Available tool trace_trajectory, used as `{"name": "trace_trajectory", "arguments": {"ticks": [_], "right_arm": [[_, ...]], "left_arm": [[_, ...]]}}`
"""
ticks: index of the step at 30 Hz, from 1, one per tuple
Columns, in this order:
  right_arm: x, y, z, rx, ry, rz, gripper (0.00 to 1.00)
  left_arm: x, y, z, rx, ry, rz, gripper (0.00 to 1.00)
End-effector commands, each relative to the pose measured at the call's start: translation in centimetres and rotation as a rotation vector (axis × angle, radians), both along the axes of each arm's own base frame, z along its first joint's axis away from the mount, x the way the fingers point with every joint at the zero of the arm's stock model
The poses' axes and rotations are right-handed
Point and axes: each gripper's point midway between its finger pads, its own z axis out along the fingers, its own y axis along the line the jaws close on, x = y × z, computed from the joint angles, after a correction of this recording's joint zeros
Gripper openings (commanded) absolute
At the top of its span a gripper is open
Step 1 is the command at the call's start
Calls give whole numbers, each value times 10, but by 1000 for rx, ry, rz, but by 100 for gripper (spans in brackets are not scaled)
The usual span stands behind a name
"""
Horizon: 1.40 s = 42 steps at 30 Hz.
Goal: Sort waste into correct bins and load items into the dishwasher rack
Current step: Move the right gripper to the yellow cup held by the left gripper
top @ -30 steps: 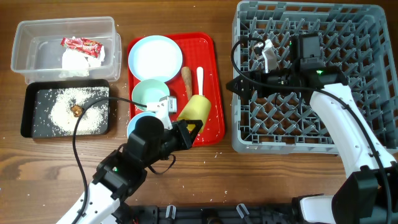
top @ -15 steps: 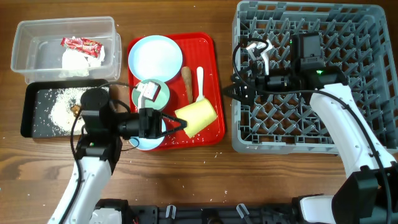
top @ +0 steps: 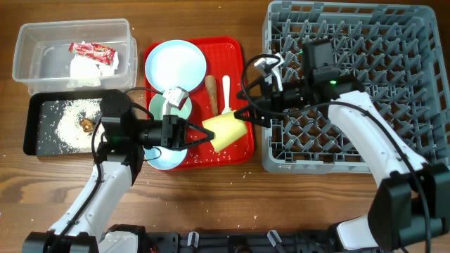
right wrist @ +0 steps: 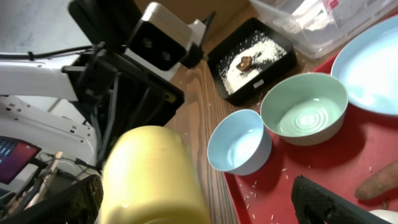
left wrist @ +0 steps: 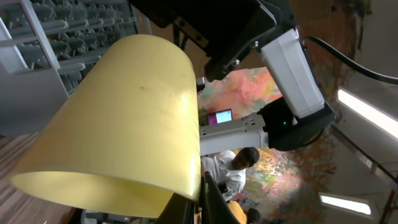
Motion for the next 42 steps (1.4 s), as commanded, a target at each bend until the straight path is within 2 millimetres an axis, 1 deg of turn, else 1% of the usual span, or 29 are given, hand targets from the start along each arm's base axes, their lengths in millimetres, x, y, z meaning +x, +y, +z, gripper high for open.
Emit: {"name": "trace_trajectory", "arguments": {"ticks": [1,4,6,8,16,18,21,24,26,31,37,42], "right_arm": [[-5,4,-10,49,15,54,95],[-17,4,-8,88,26,96,89],[-20,6,-4,110,34,112,86],[-23,8,-2,123,39,123,86],[-32,6,-6,103,117,121,85],[-38,11,-6,98,120,143,84],[-44,21,-12,62,101,166,79],[-45,21,-13,60,102,167,74],[-44,21,-15,48,105,162,73],[-40,19,-25,-11,92,139,73],[-32,12,-25,-11,90,109,72],[-32,12,-25,-12,93,108,57]], "left_arm": [[-2,-1,2,-4,-3,-23,4],[-2,-1,2,-4,-3,-23,4],[-2,-1,2,-4,-3,-23,4],[-2,-1,2,-4,-3,-23,4],[-2,-1,3,-5,-15,-23,4],[-2,-1,3,-5,-15,-23,4],[-2,-1,3,-5,-14,-23,4],[-2,-1,3,-5,-14,-23,4],[-2,-1,3,-5,-14,-23,4],[-2,-1,3,-5,-14,-23,4],[-2,-1,3,-5,-14,-23,4],[-2,-1,3,-5,-14,-21,4]]}}
